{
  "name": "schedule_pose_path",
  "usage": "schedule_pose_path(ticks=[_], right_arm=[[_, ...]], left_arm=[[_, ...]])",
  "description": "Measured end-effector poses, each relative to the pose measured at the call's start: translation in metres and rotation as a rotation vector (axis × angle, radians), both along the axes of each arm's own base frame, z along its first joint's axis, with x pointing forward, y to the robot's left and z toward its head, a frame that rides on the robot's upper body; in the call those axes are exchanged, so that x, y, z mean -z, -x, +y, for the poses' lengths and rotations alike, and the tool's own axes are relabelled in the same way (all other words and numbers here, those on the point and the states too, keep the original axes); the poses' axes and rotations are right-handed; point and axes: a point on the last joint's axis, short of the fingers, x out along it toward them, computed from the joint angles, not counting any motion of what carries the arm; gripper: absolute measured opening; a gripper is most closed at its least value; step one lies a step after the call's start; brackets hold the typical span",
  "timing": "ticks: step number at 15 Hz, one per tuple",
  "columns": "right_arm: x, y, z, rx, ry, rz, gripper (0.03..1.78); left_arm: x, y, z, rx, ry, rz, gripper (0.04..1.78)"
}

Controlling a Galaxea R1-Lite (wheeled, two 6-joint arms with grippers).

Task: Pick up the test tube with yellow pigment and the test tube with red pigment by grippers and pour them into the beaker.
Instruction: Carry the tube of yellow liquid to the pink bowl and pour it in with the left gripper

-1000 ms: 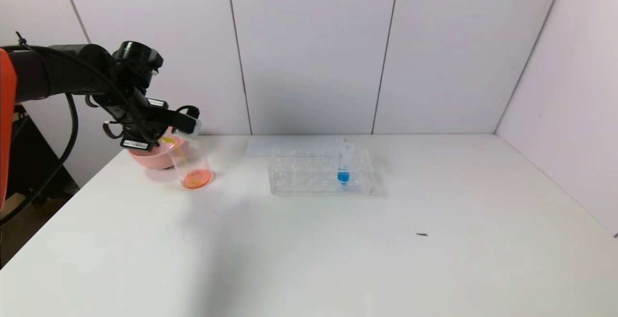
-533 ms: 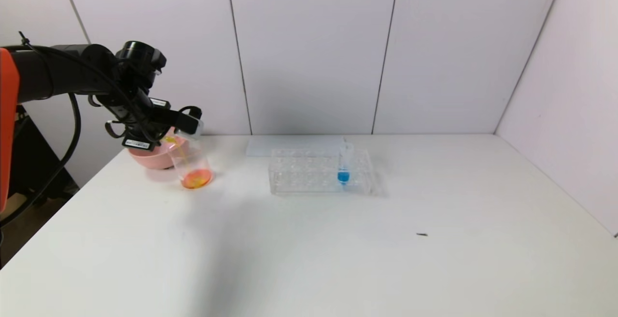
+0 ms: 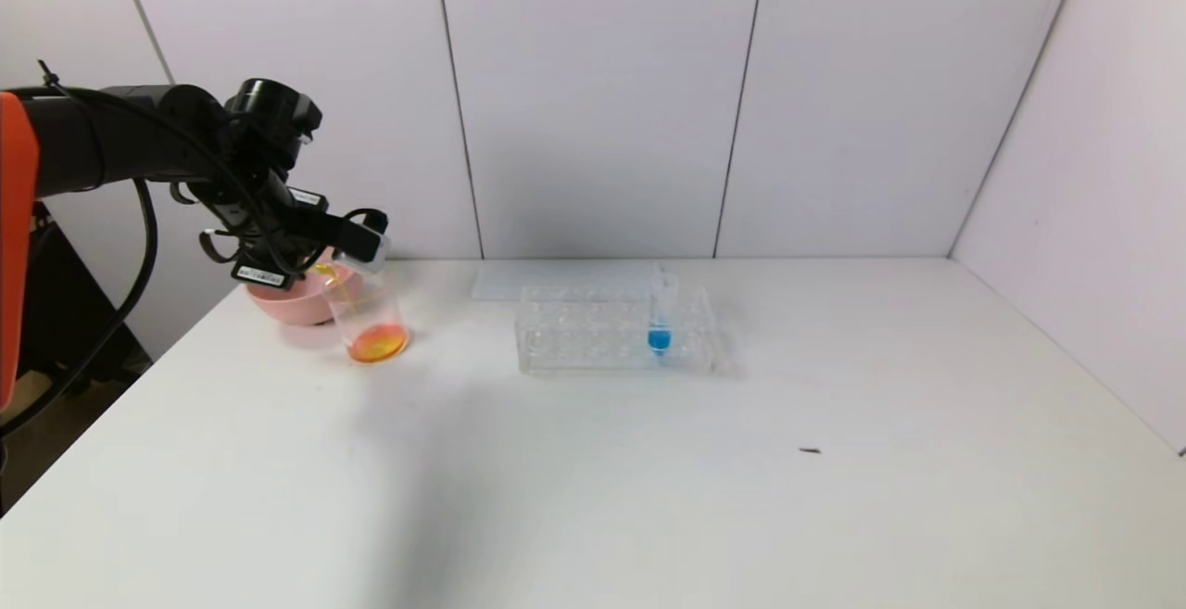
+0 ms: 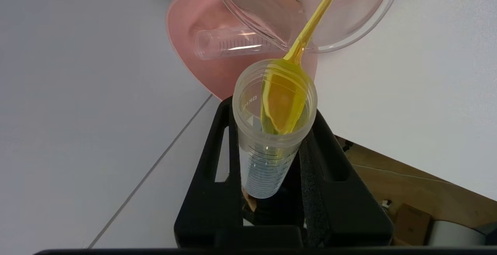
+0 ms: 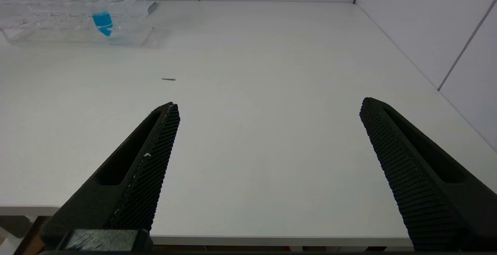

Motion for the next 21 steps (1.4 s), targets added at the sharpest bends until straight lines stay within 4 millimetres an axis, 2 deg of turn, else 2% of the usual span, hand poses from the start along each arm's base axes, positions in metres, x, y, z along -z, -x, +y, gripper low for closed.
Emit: schedule_pose_path(ticks=[21], right_arm=[[0.0,0.0,0.0,0.0,0.0,0.0,1.7]], left_arm=[[0.001,0.0,-0.014,0.001,-0.109,0.009,0.44]])
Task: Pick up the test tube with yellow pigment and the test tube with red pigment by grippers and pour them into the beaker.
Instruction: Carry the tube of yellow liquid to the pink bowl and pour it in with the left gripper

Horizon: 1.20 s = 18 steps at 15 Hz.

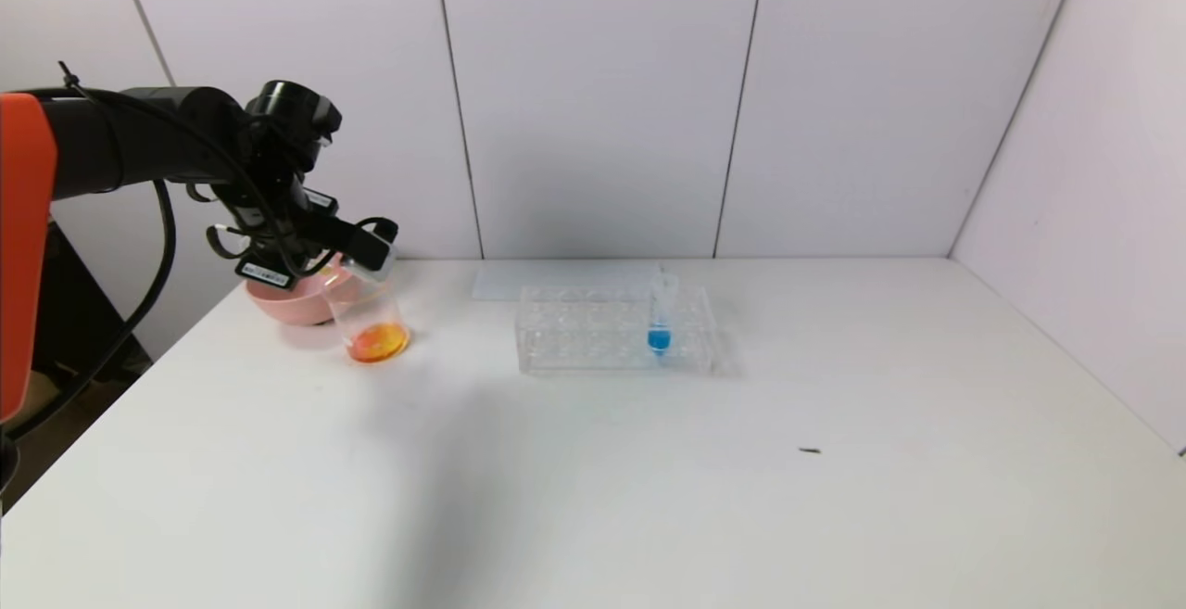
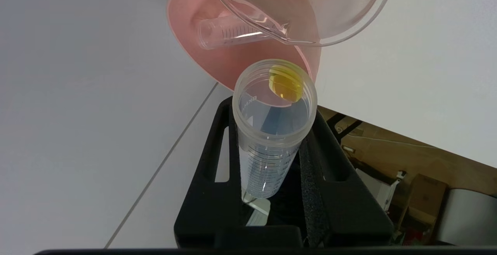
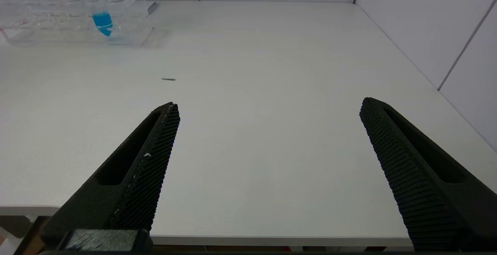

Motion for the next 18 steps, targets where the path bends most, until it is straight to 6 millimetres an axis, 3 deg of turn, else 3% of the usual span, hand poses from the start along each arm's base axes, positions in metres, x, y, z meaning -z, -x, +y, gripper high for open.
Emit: schedule_pose_path(ticks=[18], right_arm=[[0.0001,0.0,0.0,0.0,0.0,0.0,1.7]], left_arm=[[-0.0025,0.0005,-0.0006,-0.006,-0.016,-0.012,0.44]])
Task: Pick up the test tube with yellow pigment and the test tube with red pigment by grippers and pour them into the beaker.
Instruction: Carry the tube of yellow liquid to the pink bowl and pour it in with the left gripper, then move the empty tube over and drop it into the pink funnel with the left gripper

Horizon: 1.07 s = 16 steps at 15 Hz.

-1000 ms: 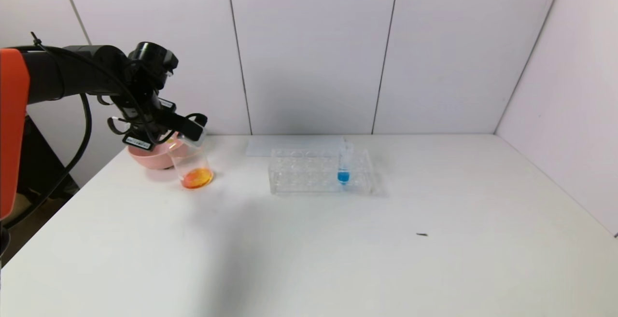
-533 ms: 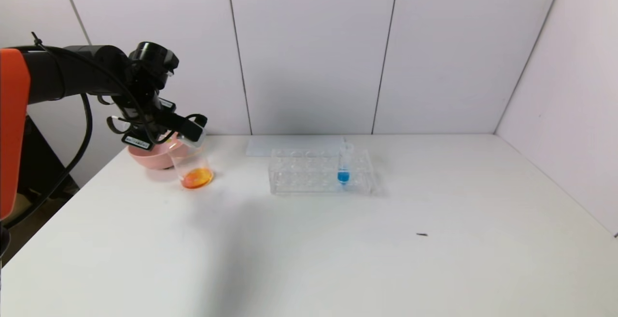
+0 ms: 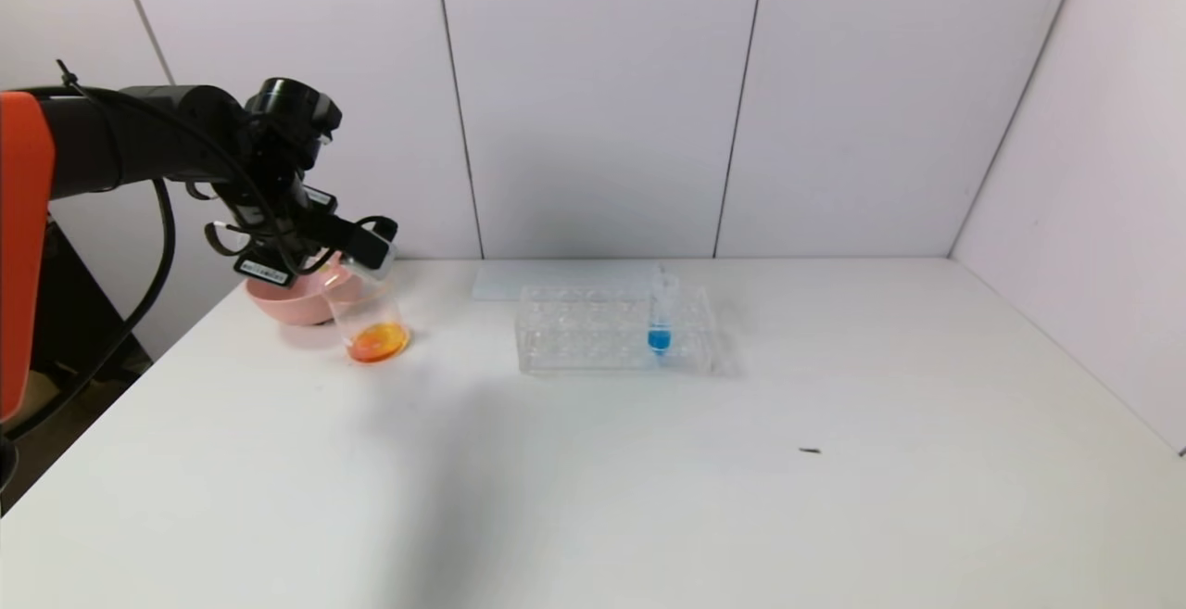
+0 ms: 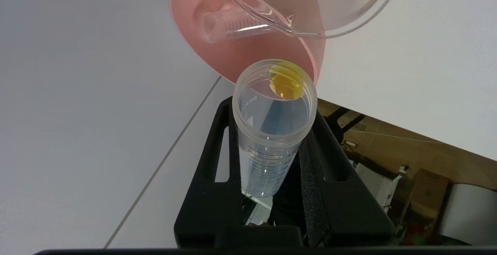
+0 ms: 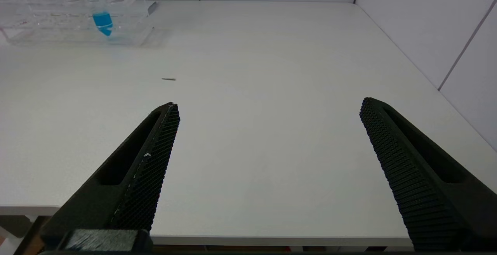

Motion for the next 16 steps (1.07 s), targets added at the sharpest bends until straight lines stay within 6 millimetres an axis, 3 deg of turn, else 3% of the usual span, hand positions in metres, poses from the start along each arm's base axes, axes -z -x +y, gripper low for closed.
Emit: schedule_pose_path(ticks=[6,16], right_arm=[[0.0,0.0,0.0,0.0,0.0,0.0,1.7],[0.0,0.0,0.0,0.0,0.0,0.0,1.7]], left_arm=[[-0.01,0.007,0.001,-0.008,0.068,-0.031,0.44],[-0.018,0.014,0.014,-0.059,0.331,-0.068,0.44]])
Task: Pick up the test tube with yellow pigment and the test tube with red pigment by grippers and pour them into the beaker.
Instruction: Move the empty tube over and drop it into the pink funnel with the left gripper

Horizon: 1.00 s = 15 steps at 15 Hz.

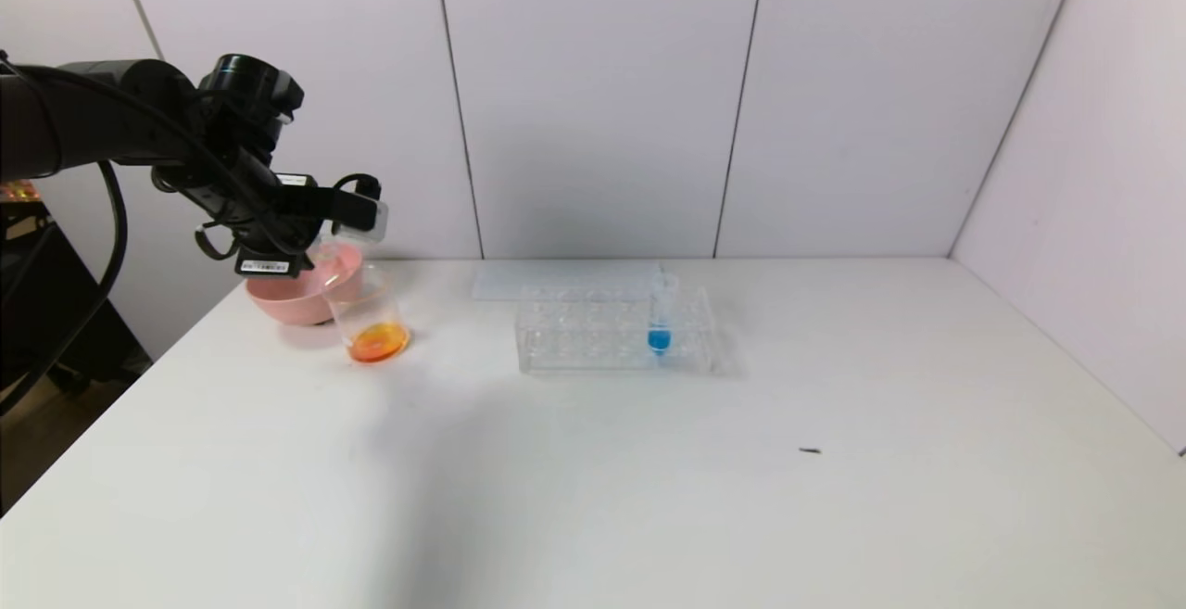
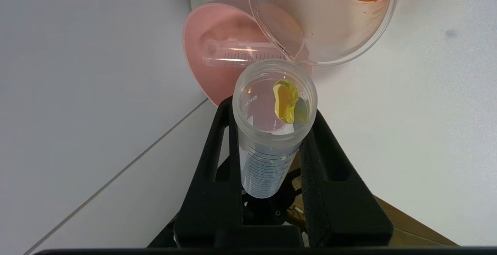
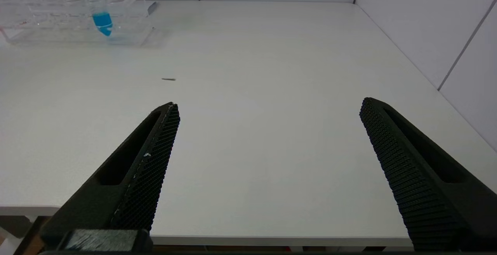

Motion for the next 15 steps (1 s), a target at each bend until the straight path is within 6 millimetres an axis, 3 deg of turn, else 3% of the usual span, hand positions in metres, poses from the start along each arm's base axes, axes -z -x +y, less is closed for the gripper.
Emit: schedule_pose_path(ticks=[15], right_arm=[[0.0,0.0,0.0,0.0,0.0,0.0,1.7]], left_arm=[[-0.014,0.015,0.021,-0.089,0.313,-0.028,0.44]])
